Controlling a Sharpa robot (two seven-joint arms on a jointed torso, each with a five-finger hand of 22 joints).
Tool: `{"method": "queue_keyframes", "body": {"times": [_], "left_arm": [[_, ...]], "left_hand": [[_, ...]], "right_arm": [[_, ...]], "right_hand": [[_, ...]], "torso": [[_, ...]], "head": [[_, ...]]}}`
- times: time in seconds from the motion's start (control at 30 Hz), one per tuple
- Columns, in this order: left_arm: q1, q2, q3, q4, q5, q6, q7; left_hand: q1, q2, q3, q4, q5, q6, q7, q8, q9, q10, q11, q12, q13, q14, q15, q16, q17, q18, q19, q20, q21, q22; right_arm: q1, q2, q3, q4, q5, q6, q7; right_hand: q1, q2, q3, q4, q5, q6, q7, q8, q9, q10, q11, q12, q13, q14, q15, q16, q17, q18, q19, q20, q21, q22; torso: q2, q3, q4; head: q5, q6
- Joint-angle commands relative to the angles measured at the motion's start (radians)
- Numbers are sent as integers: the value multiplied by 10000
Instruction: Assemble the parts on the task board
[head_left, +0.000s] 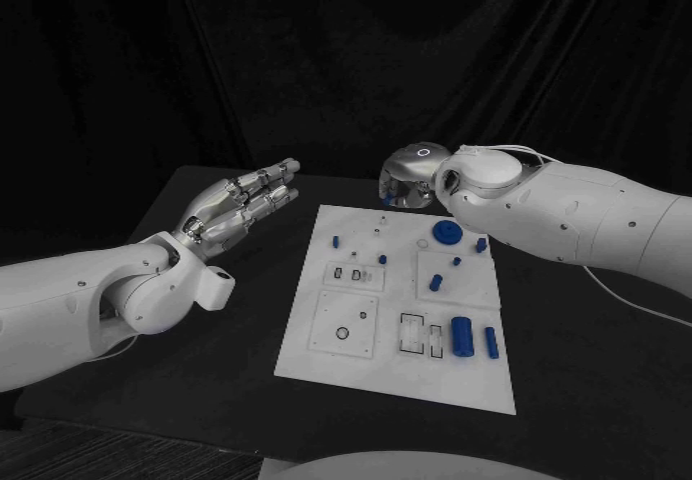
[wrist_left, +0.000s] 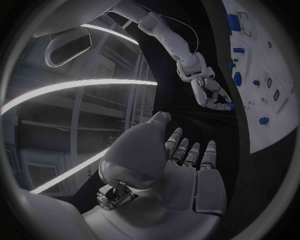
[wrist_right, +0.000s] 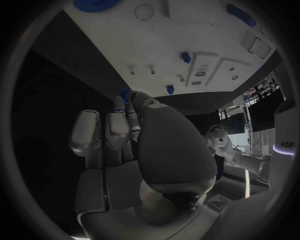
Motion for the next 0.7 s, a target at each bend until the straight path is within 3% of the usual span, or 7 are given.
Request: {"method": "queue_keyframes", "body": {"times": [0.03,0.23,0.5,0.57,0.7], "left_arm": [[33,31,10,-6,-2,60,872],[32,84,9,-53,-2,142,843],[32,160,8,-128,-2,257,798],[32,179,8,-146,-2,281,789],[31,224,8,-196,-2,336,778]], "left_hand": [[-144,54,402,20,119,57,3,74,145,-13,17,-22,95,-21,-96,-111,-106,193,41,-94,-66,-38],[-130,59,418,24,120,60,4,74,146,-10,23,-14,96,-17,-61,-104,-102,190,43,-78,-66,-38],[-103,72,457,37,120,44,5,71,144,-1,45,23,101,0,17,-77,-88,181,53,-21,-57,-31],[-103,72,457,37,120,44,5,71,144,-1,45,23,101,0,17,-77,-88,181,53,-21,-57,-31],[-85,80,481,38,123,37,9,69,143,4,58,33,102,7,48,-66,-83,179,59,11,-53,-28]], "right_arm": [[-58,28,7,-39,82,70,-75],[-206,146,7,-186,94,142,-69],[-418,226,7,-360,98,197,-68],[-438,227,7,-373,98,194,-82],[-467,218,7,-386,98,155,-132]], "right_hand": [[0,-195,327,-62,-59,114,87,222,385,297,-95,-98,129,52,5,168,156,-272,44,-4,246,201],[5,-187,334,-64,-59,106,91,216,386,300,-93,-105,128,46,9,158,140,-270,39,-2,241,196],[33,-170,359,-85,-34,86,109,196,395,311,-82,-129,126,33,27,157,148,-268,23,10,228,187],[35,-169,363,-88,-24,77,116,189,397,307,-76,-139,124,28,32,150,138,-267,19,13,225,185],[45,-159,378,-97,3,64,128,176,401,306,-67,-158,122,21,46,152,146,-268,13,23,224,190]], "torso": [[87,18,139],[155,29,248],[142,31,239],[110,2,250],[107,-6,253]], "head": [[-77,67],[-202,122],[-130,46],[-143,2],[-150,-20]]}}
